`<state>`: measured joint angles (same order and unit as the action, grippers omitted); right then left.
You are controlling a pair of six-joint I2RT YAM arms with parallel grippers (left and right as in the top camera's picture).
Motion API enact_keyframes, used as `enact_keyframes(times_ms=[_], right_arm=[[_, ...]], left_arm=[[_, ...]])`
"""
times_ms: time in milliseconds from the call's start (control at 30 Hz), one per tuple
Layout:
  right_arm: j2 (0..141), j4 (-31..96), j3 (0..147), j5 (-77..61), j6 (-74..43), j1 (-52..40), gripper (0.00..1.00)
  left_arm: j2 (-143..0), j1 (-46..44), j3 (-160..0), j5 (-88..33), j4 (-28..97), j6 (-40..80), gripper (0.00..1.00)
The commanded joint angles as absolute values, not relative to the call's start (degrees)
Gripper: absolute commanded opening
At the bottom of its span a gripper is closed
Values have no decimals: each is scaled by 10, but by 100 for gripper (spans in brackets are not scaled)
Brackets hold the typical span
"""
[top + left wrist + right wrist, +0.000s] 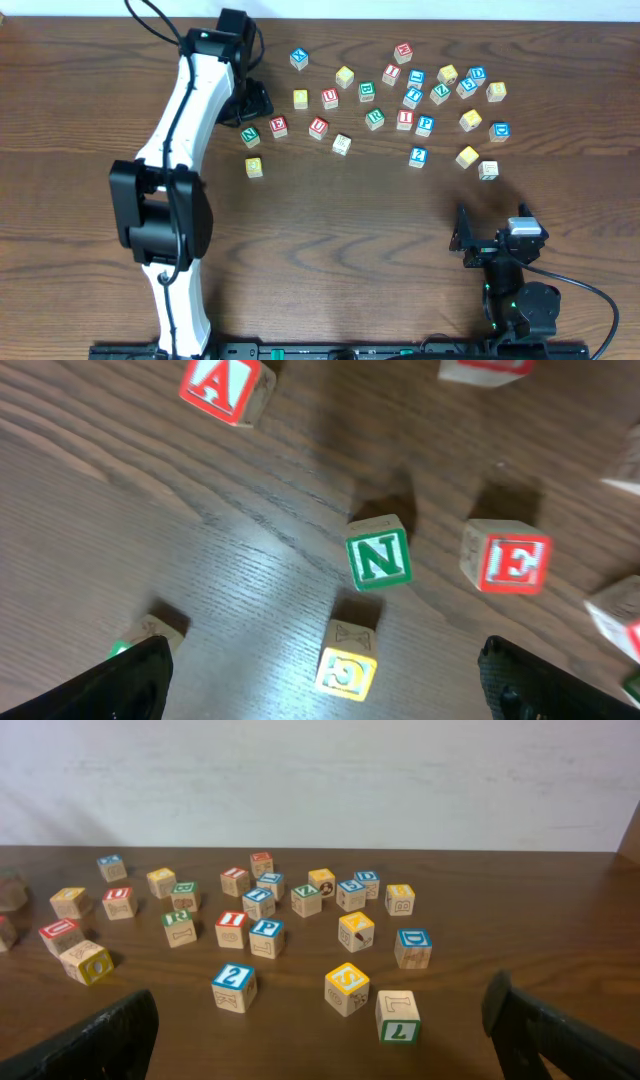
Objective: Spell out NEURIPS
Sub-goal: 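Move the left gripper over the green N block, then lower the left gripper around the green N block and close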
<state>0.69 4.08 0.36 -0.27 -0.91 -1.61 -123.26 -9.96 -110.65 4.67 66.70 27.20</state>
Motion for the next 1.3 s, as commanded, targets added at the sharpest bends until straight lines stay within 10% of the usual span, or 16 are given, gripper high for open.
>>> enact_keyframes(times_ms=[0, 1267], right_arm=[[4, 43, 3, -4, -17, -12, 99], [4, 43, 3, -4, -17, -12, 99]], left_arm=[[-1247, -97, -1119, 50, 670, 277, 96], [-1292, -97, -1099, -8, 630, 274, 96]])
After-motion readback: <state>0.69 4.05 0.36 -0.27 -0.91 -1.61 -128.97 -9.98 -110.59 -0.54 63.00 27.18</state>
